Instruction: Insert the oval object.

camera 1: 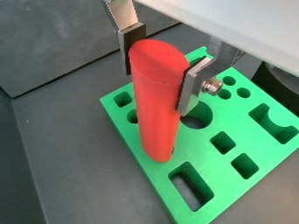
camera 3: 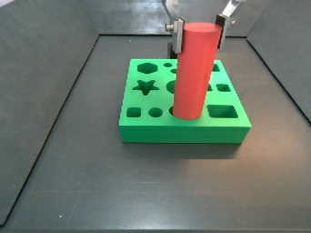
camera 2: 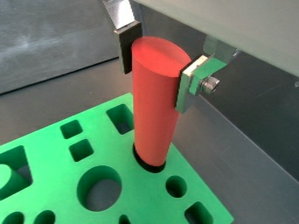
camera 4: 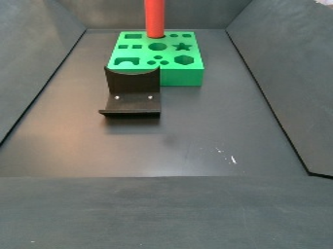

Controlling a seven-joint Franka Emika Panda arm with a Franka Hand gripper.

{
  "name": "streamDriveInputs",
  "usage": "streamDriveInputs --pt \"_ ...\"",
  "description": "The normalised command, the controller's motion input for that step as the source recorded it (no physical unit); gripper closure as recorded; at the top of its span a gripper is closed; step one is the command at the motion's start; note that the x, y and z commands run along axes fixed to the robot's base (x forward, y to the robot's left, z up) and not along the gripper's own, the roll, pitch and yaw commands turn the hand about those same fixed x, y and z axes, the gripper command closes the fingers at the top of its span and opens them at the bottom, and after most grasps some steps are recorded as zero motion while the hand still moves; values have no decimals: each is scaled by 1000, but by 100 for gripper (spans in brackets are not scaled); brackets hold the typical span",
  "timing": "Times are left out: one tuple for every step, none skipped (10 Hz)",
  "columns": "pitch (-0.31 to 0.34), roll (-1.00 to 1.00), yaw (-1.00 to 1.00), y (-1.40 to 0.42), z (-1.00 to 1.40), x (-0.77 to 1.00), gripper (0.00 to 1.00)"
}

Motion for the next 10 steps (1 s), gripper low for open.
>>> streamDriveInputs --pt "61 90 46 154 -200 0 100" --pt "56 90 46 146 -166 0 100" --pt "50 80 0 111 -103 0 100" --pt "67 74 0 106 -37 0 100" --pt "91 104 -20 109 0 0 100" --pt "110 126 -43 80 0 0 100" --pt "137 94 -63 43 49 0 100" --pt "131 29 -23 9 226 69 100" --pt "79 0 0 0 343 57 100" --pt "20 67 9 0 26 0 100"
